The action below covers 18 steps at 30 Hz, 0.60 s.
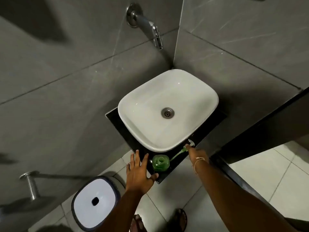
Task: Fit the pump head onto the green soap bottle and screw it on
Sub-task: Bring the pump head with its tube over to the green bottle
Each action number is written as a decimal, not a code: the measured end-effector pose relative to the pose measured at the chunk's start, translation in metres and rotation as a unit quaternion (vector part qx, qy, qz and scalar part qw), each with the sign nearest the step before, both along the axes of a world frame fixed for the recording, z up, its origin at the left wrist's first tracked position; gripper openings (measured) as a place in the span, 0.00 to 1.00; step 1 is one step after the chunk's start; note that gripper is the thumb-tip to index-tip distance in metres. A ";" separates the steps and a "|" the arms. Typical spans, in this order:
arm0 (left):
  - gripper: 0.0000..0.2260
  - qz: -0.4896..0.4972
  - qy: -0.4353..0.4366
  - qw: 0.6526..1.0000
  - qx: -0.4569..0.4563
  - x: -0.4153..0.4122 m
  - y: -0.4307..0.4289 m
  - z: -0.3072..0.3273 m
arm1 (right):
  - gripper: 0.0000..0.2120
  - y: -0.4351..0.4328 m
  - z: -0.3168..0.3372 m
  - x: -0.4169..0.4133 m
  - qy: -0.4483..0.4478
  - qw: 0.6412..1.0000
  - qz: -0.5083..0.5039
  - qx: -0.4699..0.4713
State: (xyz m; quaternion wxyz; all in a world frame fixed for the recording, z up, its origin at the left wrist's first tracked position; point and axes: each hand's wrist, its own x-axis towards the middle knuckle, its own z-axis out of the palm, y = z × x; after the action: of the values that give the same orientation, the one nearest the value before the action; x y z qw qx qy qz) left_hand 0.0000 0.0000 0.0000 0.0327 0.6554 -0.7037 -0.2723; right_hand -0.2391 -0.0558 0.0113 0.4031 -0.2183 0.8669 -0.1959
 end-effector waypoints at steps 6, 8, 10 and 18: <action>0.38 0.015 0.062 0.998 -0.007 -0.004 -0.009 -0.009 | 0.33 -0.013 -0.001 0.005 -0.002 1.000 -0.002 0.025; 0.35 0.021 0.082 0.996 -0.017 -0.003 -0.011 -0.012 | 0.32 -0.016 -0.004 0.008 -0.005 1.000 -0.007 0.027; 0.34 0.019 0.094 0.995 -0.019 -0.004 -0.012 -0.015 | 0.29 -0.019 -0.009 0.009 -0.009 0.999 -0.021 0.022; 0.31 0.028 0.104 0.994 -0.018 -0.003 -0.014 -0.022 | 0.19 -0.001 0.001 0.016 -0.099 0.983 -0.151 -0.036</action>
State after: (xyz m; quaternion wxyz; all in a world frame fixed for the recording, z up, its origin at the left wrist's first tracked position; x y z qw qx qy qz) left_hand -0.0032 -0.0137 -0.0220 0.1249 0.6421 -0.6827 -0.3256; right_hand -0.2232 -0.0565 0.0126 0.4444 -0.0794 0.8381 -0.3063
